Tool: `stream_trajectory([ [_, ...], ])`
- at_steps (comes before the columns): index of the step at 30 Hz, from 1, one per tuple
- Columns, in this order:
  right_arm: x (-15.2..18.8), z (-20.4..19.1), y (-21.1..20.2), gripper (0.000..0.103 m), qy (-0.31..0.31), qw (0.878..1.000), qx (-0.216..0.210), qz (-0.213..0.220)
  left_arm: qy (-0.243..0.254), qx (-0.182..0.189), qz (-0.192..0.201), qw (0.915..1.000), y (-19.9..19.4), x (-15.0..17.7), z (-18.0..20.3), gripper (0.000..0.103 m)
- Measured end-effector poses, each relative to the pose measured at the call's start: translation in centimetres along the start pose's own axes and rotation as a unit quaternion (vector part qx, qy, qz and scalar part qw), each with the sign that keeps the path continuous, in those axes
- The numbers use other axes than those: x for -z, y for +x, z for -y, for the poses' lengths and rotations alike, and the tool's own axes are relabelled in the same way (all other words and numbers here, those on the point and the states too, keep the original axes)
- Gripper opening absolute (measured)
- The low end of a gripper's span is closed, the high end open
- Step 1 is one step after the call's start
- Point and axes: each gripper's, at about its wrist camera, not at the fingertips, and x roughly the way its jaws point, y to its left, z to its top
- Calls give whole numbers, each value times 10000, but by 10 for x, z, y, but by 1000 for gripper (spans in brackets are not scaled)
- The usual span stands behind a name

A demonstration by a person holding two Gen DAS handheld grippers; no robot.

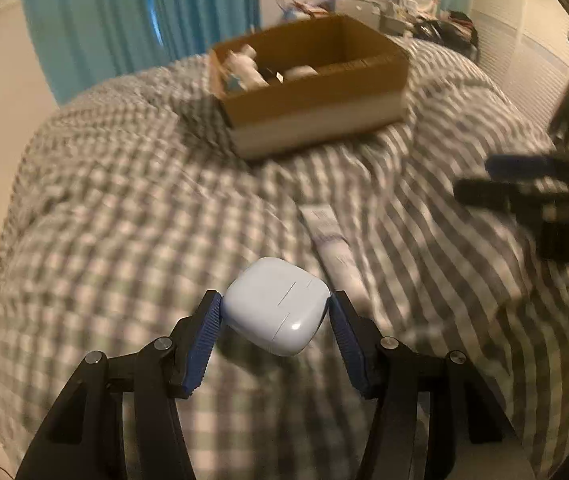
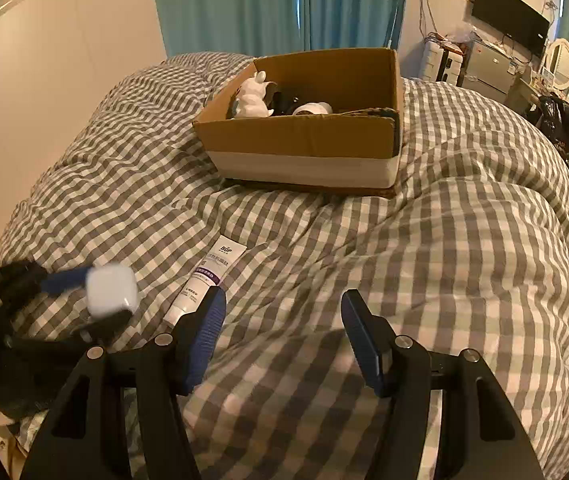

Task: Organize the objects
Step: 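Grasp the white earbud case with the left tool while the right tool grasps the white tube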

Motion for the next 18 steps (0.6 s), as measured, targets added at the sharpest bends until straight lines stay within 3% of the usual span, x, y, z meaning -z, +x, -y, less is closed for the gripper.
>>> stream_trajectory([
  [7,-18,-23,11,60,-26,10000,-73,46,-151,-516,440,9976,-15,-25,-34,57],
  [11,-25,-41,36,60,-147,9992,-247,-294,-241,-826,641,9942,-20,-35,-55,57],
  [18,-22,-65,87,60,-352,9938,-286,-1012,-348,-945,777,9919,-19,-32,-75,57],
])
